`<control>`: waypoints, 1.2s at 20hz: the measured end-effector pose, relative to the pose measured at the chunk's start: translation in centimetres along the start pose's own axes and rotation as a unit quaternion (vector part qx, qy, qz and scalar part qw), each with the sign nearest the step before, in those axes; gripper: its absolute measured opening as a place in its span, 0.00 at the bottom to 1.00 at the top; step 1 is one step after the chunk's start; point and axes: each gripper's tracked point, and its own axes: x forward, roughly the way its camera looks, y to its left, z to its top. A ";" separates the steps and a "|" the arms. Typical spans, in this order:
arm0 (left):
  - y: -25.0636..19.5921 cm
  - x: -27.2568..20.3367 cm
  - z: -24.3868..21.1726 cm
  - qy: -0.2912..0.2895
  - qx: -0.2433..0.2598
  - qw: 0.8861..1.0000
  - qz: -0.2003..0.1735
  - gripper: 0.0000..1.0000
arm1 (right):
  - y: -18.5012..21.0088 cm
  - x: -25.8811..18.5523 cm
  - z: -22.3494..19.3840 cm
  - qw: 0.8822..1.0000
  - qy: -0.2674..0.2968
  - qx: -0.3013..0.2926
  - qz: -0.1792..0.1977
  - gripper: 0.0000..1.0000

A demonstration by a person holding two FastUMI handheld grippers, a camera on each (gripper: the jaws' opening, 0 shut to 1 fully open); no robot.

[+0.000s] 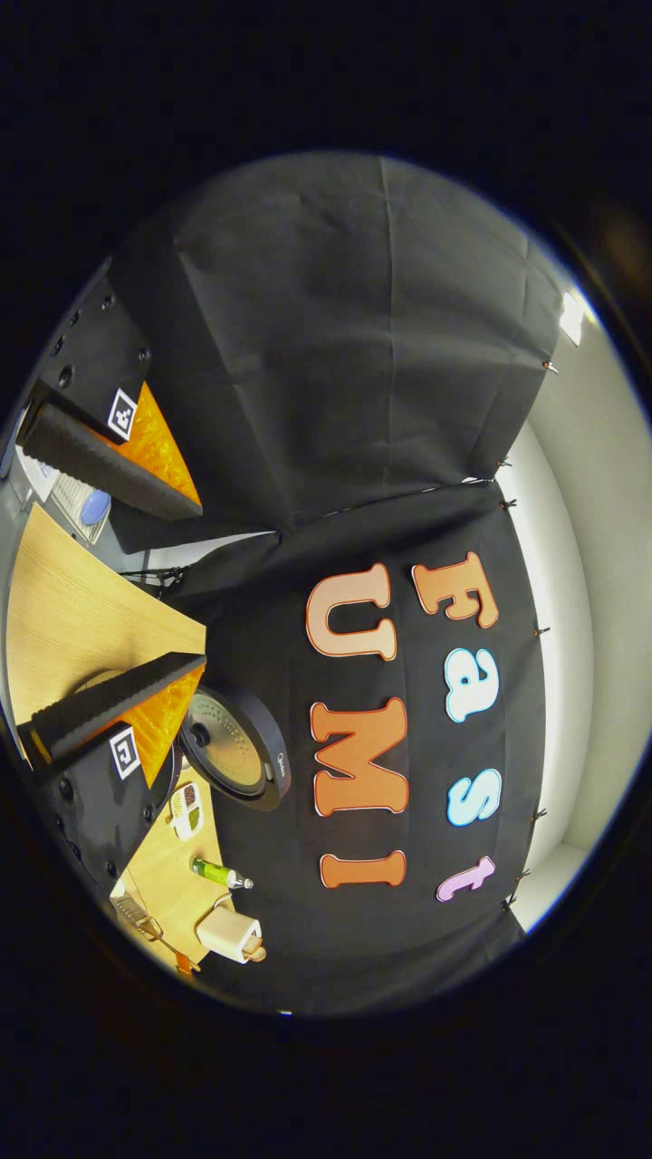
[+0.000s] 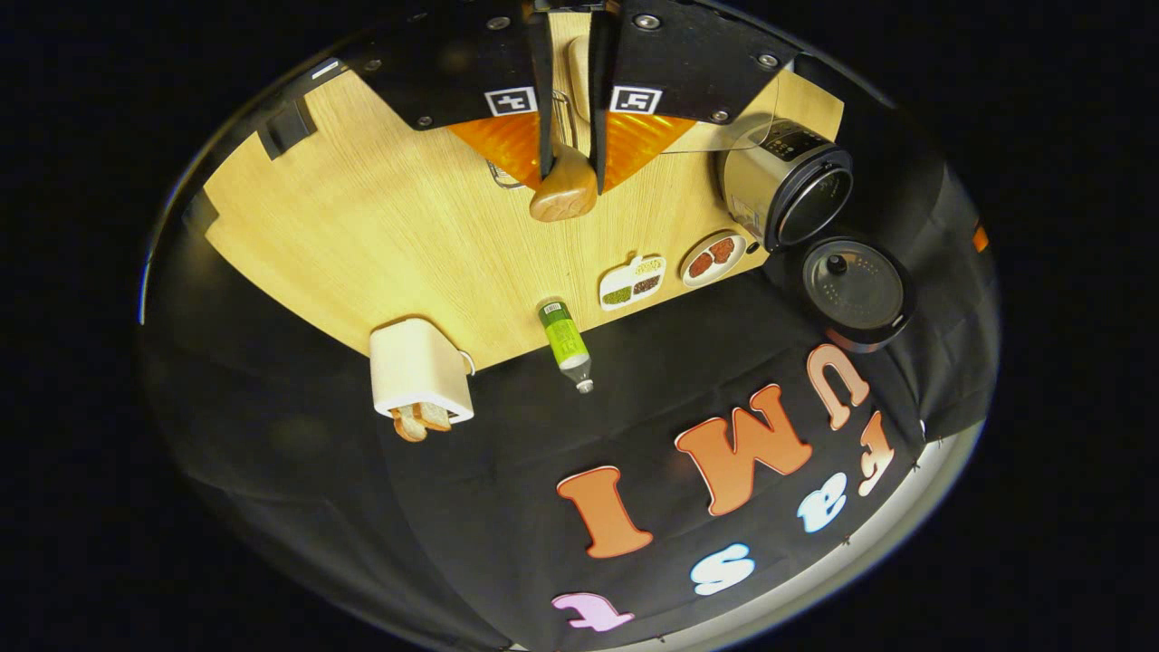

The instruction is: Close the left gripper, press the button to open the rice cooker; take a wooden spoon from the chopstick holder with the right hand, scoop a spoonful of rice and pour it into the rice cooker, then put the wooden spoon back into the chopstick holder.

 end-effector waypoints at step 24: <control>-11.6 6.1 7.8 -0.043 -0.124 0.988 -0.080 1.00 | 0.3 -13.0 24.1 0.975 -0.143 -0.123 -0.118 0.95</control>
